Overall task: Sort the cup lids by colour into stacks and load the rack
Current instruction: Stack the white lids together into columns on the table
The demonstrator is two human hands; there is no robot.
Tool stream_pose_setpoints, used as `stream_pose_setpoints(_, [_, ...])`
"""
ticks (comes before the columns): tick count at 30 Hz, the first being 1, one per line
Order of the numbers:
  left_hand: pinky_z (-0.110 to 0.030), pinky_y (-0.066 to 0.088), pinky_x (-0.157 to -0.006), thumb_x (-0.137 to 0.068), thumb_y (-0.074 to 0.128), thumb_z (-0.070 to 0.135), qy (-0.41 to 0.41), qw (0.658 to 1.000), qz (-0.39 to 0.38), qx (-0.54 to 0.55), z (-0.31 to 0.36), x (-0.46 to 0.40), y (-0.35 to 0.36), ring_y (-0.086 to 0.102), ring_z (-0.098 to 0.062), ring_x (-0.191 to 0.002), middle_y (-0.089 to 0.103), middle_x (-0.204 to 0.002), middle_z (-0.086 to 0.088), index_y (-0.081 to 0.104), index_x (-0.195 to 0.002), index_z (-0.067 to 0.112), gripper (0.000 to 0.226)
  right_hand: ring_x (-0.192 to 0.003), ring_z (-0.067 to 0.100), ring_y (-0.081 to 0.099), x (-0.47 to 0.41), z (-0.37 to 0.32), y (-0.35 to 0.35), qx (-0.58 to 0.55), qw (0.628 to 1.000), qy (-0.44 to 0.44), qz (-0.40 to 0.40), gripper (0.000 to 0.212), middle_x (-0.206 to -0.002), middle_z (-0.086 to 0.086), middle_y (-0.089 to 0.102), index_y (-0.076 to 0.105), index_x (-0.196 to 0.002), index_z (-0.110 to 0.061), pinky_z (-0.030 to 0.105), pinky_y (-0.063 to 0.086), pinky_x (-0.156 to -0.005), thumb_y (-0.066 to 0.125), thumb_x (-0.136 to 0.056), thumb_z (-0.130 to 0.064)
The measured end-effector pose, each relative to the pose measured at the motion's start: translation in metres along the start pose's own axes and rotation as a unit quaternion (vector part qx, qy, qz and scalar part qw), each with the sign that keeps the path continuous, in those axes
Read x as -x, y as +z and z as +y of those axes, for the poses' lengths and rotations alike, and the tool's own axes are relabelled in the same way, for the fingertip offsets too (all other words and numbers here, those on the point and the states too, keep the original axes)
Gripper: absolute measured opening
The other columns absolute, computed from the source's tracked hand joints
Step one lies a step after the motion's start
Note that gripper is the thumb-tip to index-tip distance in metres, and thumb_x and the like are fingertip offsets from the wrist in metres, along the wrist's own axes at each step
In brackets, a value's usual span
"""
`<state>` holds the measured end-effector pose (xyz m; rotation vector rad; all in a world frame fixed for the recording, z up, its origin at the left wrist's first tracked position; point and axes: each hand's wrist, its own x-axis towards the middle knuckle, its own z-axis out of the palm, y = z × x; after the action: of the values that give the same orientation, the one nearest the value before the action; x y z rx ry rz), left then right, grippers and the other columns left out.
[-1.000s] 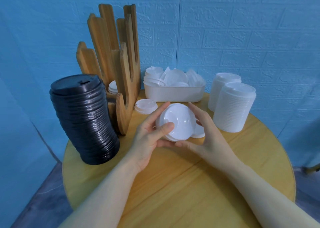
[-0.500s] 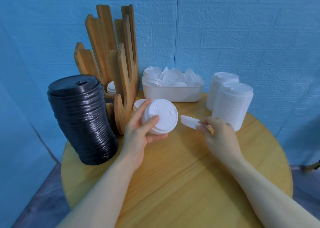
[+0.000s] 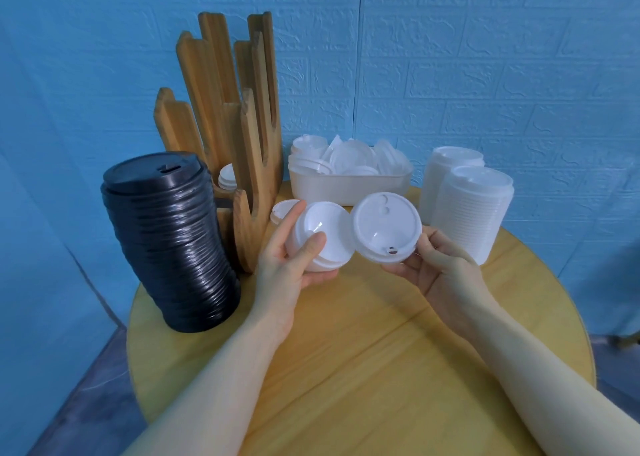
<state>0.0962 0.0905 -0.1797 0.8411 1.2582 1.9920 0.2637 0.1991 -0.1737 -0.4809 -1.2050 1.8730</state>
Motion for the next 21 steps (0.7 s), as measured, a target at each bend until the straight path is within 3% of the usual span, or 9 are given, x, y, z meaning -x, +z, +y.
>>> stream_pose_setpoints(2, [-0.038, 0.061, -0.073, -0.073, 0.073, 0.030, -0.003, 1.000, -0.019, -0.006, 0.001, 0.002, 0.003, 0.069, -0.011, -0.106, 0.060, -0.130, 0.017, 0.056, -0.138, 0.030, 0.067, -0.088, 0.025, 0.071, 0.000, 0.001, 0.000, -0.016, 0.999, 0.011, -0.031, 0.021, -0.094, 0.014, 0.071, 0.054, -0.110, 0.002, 0.032, 0.060, -0.074, 0.045, -0.093, -0.006])
stream_pose_setpoints(6, [-0.036, 0.061, -0.073, -0.075, 0.083, 0.029, -0.008, 0.999, -0.044, -0.011, 0.000, 0.004, 0.005, 0.069, -0.013, -0.109, 0.061, -0.128, 0.015, 0.059, -0.128, 0.039, 0.059, -0.089, 0.028, 0.069, 0.000, 0.006, -0.002, 0.014, 0.997, 0.021, -0.074, 0.029, -0.093, 0.019, 0.069, 0.058, -0.104, 0.001, 0.031, 0.059, -0.075, 0.065, -0.080, -0.014])
stream_pose_setpoints(10, [-0.035, 0.061, -0.071, -0.073, 0.077, 0.029, -0.010, 0.999, -0.043, -0.012, -0.001, 0.003, 0.004, 0.069, -0.014, -0.108, 0.063, -0.127, 0.013, 0.060, -0.125, 0.042, 0.056, -0.088, 0.029, 0.072, 0.001, 0.009, -0.003, 0.067, 0.991, 0.020, -0.116, 0.066, -0.093, 0.019, 0.072, 0.060, -0.103, -0.002, 0.029, 0.058, -0.073, 0.091, -0.056, -0.036])
stream_pose_setpoints(13, [-0.034, 0.060, -0.070, -0.073, 0.085, 0.029, -0.016, 0.999, -0.041, -0.011, 0.000, 0.004, 0.005, 0.070, -0.014, -0.105, 0.065, -0.123, 0.015, 0.059, -0.127, 0.039, 0.061, -0.085, 0.030, 0.073, 0.002, 0.009, 0.000, 0.091, 0.991, 0.000, -0.095, 0.073, -0.089, 0.020, 0.072, 0.057, -0.110, 0.001, 0.029, 0.059, -0.071, 0.091, -0.058, -0.037])
stream_pose_setpoints(15, [-0.034, 0.060, -0.070, -0.071, 0.081, 0.029, -0.021, 0.999, -0.040, -0.013, 0.001, 0.004, 0.005, 0.071, -0.014, -0.103, 0.064, -0.124, 0.014, 0.058, -0.130, 0.037, 0.064, -0.080, 0.031, 0.073, 0.002, 0.009, 0.000, 0.107, 0.991, -0.016, -0.077, 0.063, -0.084, 0.022, 0.071, 0.050, -0.124, 0.002, 0.031, 0.059, -0.070, 0.078, -0.073, -0.022])
stream_pose_setpoints(18, [-0.036, 0.061, -0.069, -0.070, 0.086, 0.026, -0.025, 0.999, -0.040, -0.021, 0.001, 0.003, 0.004, 0.071, -0.016, -0.104, 0.065, -0.125, 0.012, 0.060, -0.131, 0.036, 0.068, -0.077, 0.031, 0.072, 0.003, 0.010, 0.001, 0.159, 0.982, -0.055, -0.084, 0.071, -0.083, 0.028, 0.069, 0.039, -0.142, -0.019, 0.031, 0.058, -0.069, 0.065, -0.077, -0.005])
stream_pose_setpoints(21, [-0.038, 0.061, -0.070, -0.070, 0.080, 0.027, -0.028, 0.999, -0.039, -0.026, 0.000, 0.002, 0.001, 0.071, -0.018, -0.104, 0.066, -0.124, 0.012, 0.062, -0.128, 0.039, 0.062, -0.081, 0.025, 0.069, 0.003, 0.013, 0.000, 0.231, 0.961, -0.109, -0.102, 0.076, -0.089, 0.020, 0.070, 0.037, -0.144, -0.030, 0.029, 0.056, -0.072, 0.069, -0.078, -0.009])
